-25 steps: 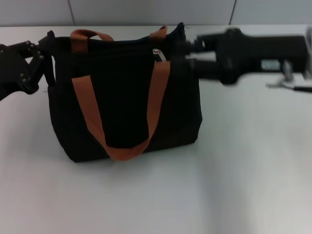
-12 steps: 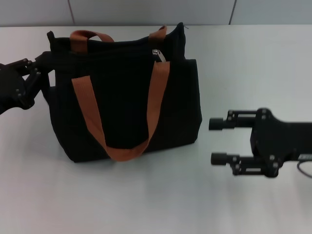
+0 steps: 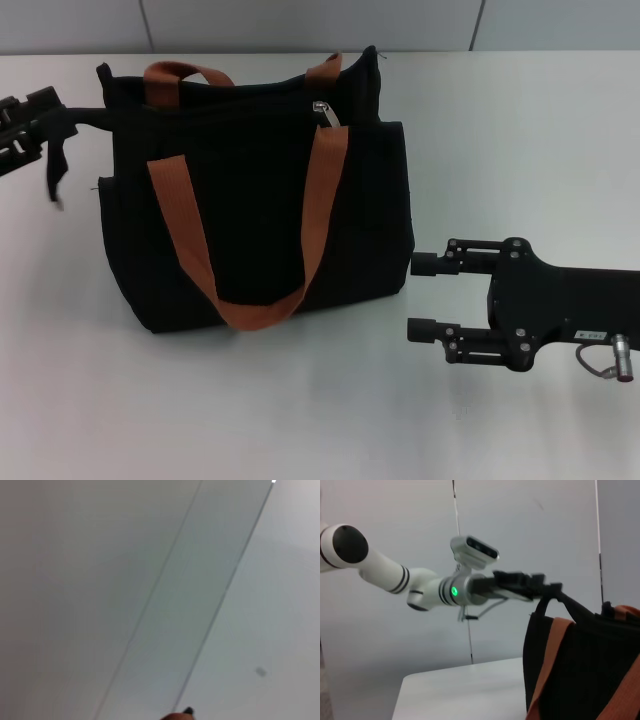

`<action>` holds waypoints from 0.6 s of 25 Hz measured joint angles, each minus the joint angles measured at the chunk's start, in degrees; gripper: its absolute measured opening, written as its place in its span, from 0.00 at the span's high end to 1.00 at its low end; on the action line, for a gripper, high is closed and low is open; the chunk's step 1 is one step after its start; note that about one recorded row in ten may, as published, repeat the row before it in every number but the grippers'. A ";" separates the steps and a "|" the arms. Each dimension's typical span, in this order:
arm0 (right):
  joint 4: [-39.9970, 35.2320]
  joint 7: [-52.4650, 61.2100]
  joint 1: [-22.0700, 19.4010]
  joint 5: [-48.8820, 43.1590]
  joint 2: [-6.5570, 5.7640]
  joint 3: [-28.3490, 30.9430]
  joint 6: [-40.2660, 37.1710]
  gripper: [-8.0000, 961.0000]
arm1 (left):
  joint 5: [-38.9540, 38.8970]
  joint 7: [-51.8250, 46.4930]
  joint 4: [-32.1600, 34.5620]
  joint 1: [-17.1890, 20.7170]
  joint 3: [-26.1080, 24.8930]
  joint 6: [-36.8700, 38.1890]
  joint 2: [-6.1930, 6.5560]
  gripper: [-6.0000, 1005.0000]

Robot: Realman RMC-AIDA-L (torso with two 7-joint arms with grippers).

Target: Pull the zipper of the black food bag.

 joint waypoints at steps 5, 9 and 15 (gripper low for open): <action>1.05 -0.06 0.23 -0.49 0.36 -0.20 0.38 0.31 | -0.15 -2.20 1.86 -0.04 -0.31 5.63 0.70 0.55; 1.67 -0.01 0.21 -0.75 0.89 -0.03 1.02 0.30 | -0.75 4.58 2.30 0.08 1.81 8.05 -1.75 0.24; 3.56 -0.03 0.25 -0.82 1.30 0.15 2.54 0.29 | 1.40 25.06 1.28 0.66 5.54 7.22 -7.56 0.17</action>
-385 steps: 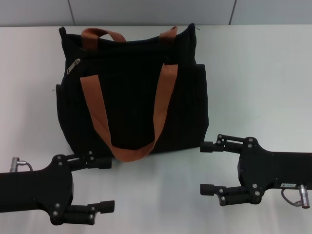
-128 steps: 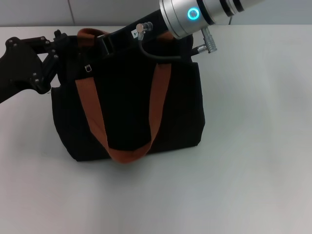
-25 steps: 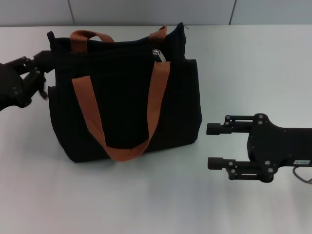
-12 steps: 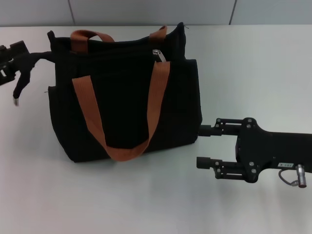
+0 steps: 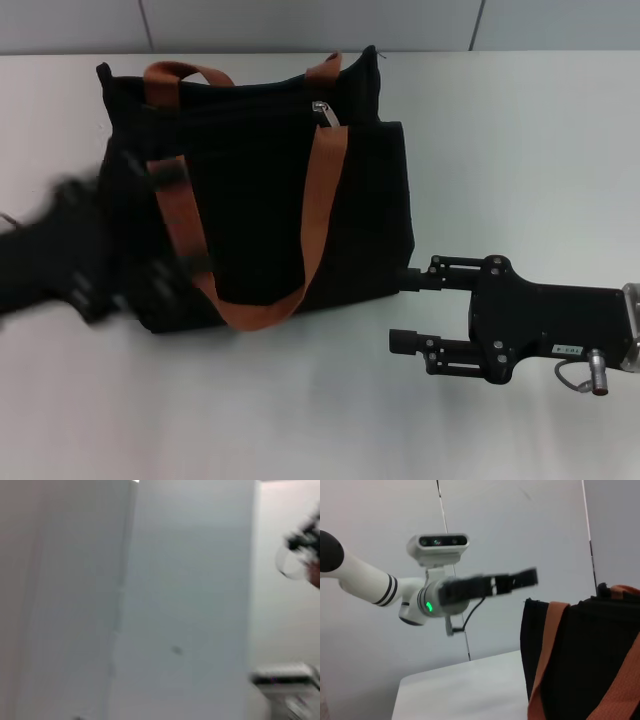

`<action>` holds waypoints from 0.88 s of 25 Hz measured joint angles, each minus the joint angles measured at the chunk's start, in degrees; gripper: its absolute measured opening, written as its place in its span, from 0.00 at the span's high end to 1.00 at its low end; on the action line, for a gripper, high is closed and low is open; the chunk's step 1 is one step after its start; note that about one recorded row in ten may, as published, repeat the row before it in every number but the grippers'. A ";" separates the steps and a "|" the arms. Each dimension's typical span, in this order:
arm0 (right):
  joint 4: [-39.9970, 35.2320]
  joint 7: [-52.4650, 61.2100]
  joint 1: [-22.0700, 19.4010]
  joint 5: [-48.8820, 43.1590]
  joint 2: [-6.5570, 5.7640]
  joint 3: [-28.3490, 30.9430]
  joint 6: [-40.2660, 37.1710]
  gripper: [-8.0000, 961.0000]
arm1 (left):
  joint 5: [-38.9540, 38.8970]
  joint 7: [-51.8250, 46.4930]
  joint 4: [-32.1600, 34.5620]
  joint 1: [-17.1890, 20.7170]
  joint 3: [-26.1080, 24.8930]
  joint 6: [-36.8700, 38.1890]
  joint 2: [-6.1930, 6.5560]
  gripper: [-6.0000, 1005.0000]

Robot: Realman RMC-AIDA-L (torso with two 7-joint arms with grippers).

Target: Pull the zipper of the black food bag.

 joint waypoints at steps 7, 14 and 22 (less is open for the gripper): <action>2.62 -3.62 0.35 -0.11 -0.02 -0.43 0.12 0.28 | 9.88 13.76 -7.94 0.13 5.37 -5.98 -2.20 0.17; 4.53 -6.90 0.65 -0.27 0.16 -3.19 0.85 0.27 | 14.40 14.52 -10.90 1.09 5.45 -11.77 -1.99 0.17; 4.72 -6.99 1.14 -0.27 0.31 -6.31 2.53 0.20 | 14.80 14.50 -10.99 1.75 5.64 -10.51 -1.91 0.17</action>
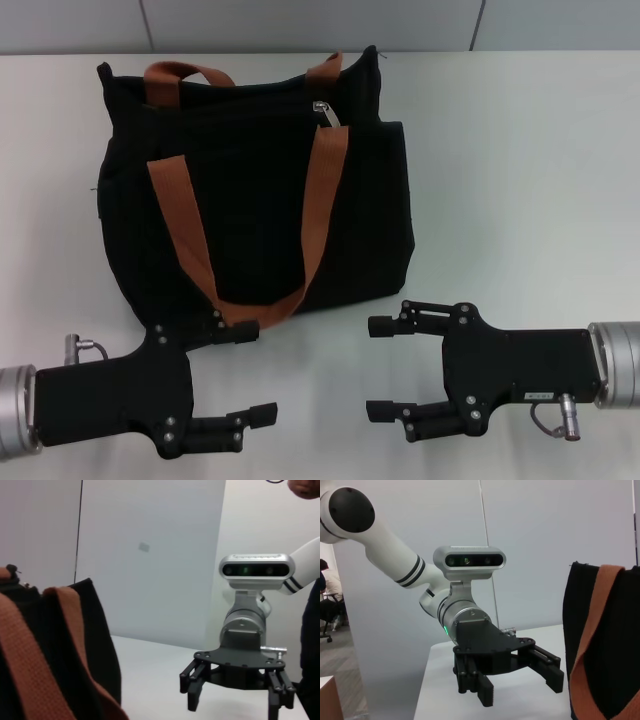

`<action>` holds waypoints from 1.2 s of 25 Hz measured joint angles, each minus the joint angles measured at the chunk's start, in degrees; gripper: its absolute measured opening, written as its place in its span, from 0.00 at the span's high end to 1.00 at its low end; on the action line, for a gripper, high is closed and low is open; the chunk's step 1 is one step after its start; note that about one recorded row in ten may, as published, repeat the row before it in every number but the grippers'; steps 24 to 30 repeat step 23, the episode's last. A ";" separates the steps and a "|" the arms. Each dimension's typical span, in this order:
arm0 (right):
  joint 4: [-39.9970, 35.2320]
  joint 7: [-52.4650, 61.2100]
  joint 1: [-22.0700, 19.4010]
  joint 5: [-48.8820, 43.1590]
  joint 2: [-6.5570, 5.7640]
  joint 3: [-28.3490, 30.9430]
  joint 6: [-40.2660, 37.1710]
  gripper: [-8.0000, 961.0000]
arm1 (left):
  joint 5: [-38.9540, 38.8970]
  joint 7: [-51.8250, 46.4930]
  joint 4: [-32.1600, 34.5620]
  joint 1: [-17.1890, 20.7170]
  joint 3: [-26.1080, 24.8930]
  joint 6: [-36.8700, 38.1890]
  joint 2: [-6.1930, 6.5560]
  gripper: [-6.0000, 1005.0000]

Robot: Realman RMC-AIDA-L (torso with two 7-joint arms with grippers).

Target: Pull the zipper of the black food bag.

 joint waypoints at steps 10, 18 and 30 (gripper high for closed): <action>0.04 -0.85 -0.41 0.14 0.11 0.35 0.18 0.15 | 0.48 -0.42 -0.05 0.07 0.54 0.96 0.21 0.17; 0.04 -0.89 -0.43 0.43 0.10 0.47 0.49 0.15 | 0.51 -0.41 0.00 0.16 0.74 1.03 0.26 0.17; 0.04 -0.90 -0.43 0.48 0.10 0.44 0.80 0.15 | 0.51 -0.40 -0.02 0.16 0.77 1.09 0.36 0.17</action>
